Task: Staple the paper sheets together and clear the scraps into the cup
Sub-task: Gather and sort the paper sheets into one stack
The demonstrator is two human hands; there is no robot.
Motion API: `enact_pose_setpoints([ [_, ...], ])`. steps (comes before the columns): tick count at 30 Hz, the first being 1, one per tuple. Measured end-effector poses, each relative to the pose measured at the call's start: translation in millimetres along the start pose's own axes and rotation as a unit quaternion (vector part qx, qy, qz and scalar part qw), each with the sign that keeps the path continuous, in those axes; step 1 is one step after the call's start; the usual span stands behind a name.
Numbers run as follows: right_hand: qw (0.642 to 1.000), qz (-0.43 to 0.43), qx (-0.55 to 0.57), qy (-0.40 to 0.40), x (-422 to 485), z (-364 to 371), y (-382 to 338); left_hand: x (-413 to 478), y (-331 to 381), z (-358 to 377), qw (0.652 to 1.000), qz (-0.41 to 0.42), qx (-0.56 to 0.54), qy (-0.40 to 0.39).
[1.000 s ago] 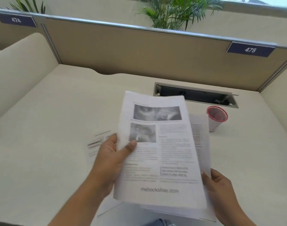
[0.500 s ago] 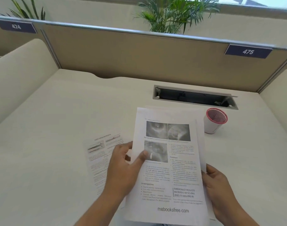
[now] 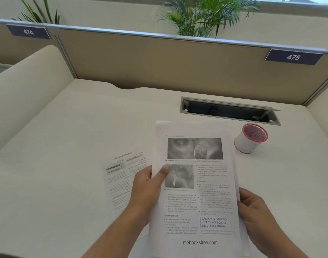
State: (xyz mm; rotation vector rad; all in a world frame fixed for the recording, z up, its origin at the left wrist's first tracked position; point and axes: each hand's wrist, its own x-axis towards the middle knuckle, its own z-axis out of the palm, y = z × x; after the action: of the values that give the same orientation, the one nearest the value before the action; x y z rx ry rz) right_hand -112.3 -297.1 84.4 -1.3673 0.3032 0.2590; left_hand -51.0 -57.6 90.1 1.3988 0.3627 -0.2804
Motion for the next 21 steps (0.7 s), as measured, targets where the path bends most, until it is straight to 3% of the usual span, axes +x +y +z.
enact_pose_setpoints([
  [10, 0.998, 0.021, -0.008, 0.051, 0, 5, -4, 3, -6, 3, 0.996, 0.077, 0.036, 0.02],
  [21, 0.998, 0.01, 0.025, 0.06, 3, 6, 5, 12, -16, -9, 0.997, 0.063, 0.041, 0.025],
])
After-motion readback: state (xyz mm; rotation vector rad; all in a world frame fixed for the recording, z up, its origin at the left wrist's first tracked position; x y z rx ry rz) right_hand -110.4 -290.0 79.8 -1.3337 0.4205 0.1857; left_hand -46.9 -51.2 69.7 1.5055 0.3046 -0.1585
